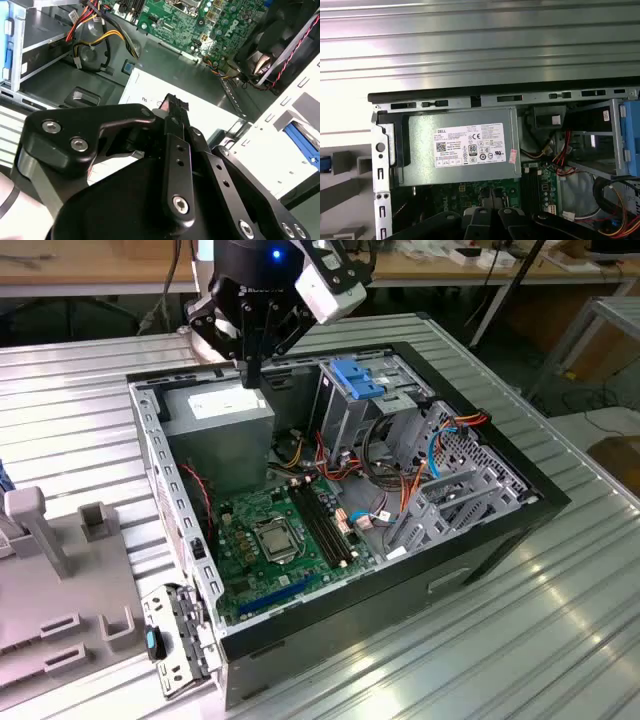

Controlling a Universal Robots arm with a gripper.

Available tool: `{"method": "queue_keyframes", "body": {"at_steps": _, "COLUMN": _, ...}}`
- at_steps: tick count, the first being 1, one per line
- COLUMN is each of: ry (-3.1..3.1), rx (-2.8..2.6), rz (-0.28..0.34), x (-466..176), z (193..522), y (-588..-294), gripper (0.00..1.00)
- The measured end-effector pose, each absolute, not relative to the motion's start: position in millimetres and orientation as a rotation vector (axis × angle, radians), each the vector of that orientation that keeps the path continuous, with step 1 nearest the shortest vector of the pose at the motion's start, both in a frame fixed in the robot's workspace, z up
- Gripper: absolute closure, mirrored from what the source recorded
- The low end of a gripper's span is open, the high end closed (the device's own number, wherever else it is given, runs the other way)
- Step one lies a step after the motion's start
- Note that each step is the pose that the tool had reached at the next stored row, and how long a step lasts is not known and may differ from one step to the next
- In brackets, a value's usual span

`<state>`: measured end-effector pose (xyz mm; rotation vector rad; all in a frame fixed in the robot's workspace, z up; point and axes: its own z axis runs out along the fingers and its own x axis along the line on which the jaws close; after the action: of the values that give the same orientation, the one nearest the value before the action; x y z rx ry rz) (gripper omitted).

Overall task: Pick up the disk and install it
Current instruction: 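Reach for the disk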

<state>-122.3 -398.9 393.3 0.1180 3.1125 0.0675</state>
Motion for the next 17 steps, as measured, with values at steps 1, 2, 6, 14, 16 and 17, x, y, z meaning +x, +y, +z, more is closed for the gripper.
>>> {"method": "queue_keyframes", "body": {"at_steps": 1, "ry": 3.112, "rx": 0.118, "rz": 0.068, "x": -124.9, "z": 393.3, "y": -399.0, "gripper": 0.89}}
{"method": "queue_keyframes", "body": {"at_steps": 2, "ry": 3.113, "rx": 0.118, "rz": 0.068, "x": -126.3, "z": 393.3, "y": -399.0, "gripper": 0.89}}
{"method": "queue_keyframes", "body": {"at_steps": 6, "ry": 3.112, "rx": 0.118, "rz": 0.068, "x": -132.8, "z": 393.3, "y": -398.9, "gripper": 0.89}}
{"method": "queue_keyframes", "body": {"at_steps": 14, "ry": 3.112, "rx": 0.118, "rz": 0.068, "x": -144.3, "z": 393.3, "y": -398.9, "gripper": 0.89}}
{"method": "queue_keyframes", "body": {"at_steps": 16, "ry": 3.112, "rx": 0.118, "rz": 0.068, "x": -146.7, "z": 393.3, "y": -398.9, "gripper": 0.89}}
{"method": "queue_keyframes", "body": {"at_steps": 17, "ry": 3.113, "rx": 0.118, "rz": 0.068, "x": -149.3, "z": 393.3, "y": -398.9, "gripper": 0.89}}
